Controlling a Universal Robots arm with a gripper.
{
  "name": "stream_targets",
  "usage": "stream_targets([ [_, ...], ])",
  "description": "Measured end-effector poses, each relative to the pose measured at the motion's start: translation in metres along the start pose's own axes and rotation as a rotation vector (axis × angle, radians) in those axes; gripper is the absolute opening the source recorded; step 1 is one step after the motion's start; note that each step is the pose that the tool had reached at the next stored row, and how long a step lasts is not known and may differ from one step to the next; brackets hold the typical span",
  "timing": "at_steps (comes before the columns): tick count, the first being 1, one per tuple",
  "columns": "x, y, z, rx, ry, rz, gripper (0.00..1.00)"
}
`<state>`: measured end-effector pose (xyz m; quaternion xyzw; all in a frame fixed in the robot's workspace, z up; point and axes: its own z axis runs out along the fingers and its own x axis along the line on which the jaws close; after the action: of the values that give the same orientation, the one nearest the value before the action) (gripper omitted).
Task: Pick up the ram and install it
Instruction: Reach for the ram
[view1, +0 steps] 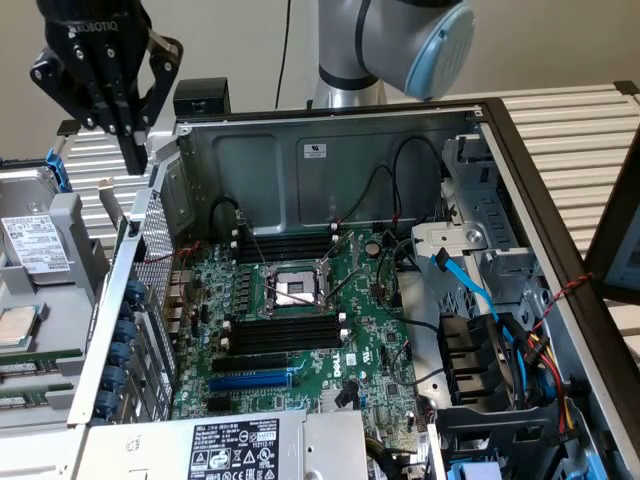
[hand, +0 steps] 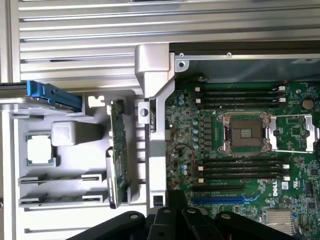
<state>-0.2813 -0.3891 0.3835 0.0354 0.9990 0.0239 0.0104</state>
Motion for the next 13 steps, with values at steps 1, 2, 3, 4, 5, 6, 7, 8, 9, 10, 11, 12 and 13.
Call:
stream_targets([
  [1, 0.005, 0.0, 0.0009, 0.0, 0.0, 0.0, 0.1],
  [2, 0.009, -0.0001, 0.0016, 0.0, 0.0, 0.0, 0.1],
  [3, 0.014, -0.0002, 0.0022, 0.0, 0.0001, 0.0, 0.1],
  [4, 0.018, -0.0003, 0.0027, 0.0, 0.0005, 0.0, 0.1],
  [5, 0.023, -0.0004, 0.0031, 0.0, 0.0011, 0.0, 0.1],
  [6, 0.028, -0.0005, 0.0035, 0.0002, 0.0018, 0.0, 0.1],
  [7, 0.032, -0.0006, 0.0039, 0.0001, 0.0023, 0.0, 0.1],
  [8, 0.037, -0.0007, 0.0043, 0.0002, 0.0028, 0.0, 0.1],
  [9, 0.042, -0.0007, 0.0047, 0.0003, 0.0033, 0.0, 0.1],
  [10, 0.046, -0.0008, 0.0052, 0.0003, 0.0035, 0.0, 0.1],
  [11, 0.051, -0.0009, 0.0058, 0.0003, 0.0036, 0.0, 0.1],
  [12, 0.055, -0.0009, 0.0065, 0.0004, 0.0037, 0.0, 0.1],
  [13, 0.06, -0.0009, 0.0072, 0.0006, 0.0039, 0.0, 0.1],
])
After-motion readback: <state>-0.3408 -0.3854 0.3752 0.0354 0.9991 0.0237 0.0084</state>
